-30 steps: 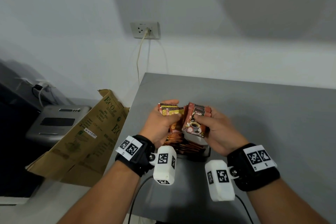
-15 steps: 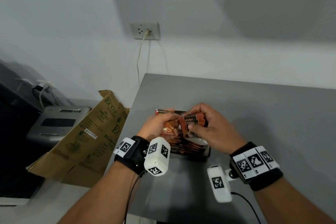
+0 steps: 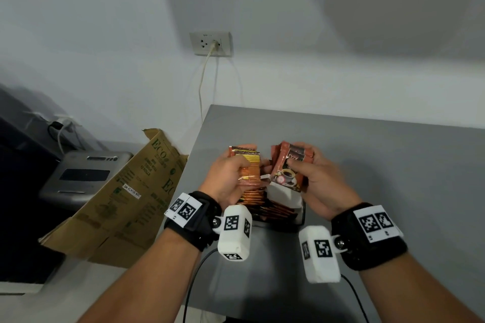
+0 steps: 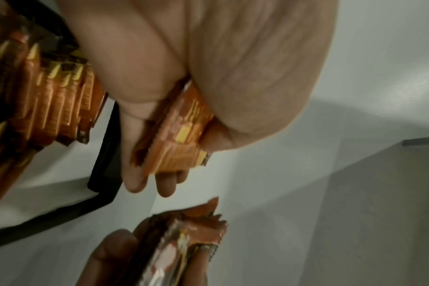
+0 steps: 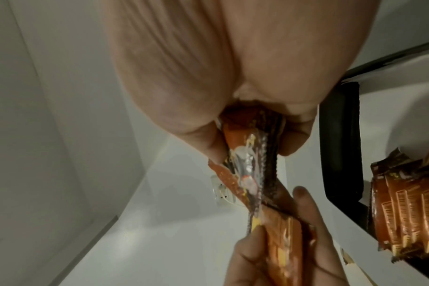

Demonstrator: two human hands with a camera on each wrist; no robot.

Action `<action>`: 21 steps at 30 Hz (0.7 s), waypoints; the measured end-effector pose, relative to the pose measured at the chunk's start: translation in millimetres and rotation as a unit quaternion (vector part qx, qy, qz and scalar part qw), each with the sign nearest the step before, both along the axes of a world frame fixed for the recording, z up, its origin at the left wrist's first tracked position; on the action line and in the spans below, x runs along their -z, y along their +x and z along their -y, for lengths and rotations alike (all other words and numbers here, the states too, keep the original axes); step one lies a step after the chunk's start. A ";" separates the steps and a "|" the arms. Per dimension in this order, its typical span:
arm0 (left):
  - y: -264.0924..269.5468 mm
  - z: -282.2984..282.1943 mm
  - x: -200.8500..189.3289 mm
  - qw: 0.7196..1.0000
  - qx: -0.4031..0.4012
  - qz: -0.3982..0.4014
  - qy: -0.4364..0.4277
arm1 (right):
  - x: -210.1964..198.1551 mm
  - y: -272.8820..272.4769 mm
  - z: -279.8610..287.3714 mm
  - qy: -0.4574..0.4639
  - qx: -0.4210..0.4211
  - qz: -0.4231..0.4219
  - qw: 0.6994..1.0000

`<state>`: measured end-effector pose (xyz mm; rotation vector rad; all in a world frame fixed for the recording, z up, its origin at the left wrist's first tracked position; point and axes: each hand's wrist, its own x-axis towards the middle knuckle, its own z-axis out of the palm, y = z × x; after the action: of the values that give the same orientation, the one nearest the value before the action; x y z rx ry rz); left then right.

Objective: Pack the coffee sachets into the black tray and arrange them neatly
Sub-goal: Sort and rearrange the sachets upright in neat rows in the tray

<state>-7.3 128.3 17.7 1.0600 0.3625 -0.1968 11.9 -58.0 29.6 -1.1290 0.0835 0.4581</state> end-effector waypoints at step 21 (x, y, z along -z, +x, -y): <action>0.5 2.8 9.2 0.997 0.010 -0.070 -0.029 | -16.3 -22.1 0.7 -0.369 -0.142 0.333 0.856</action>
<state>-6.8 125.5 8.5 0.9965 0.4697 -0.2990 -10.2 -58.7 45.9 -2.0243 -0.5706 0.2668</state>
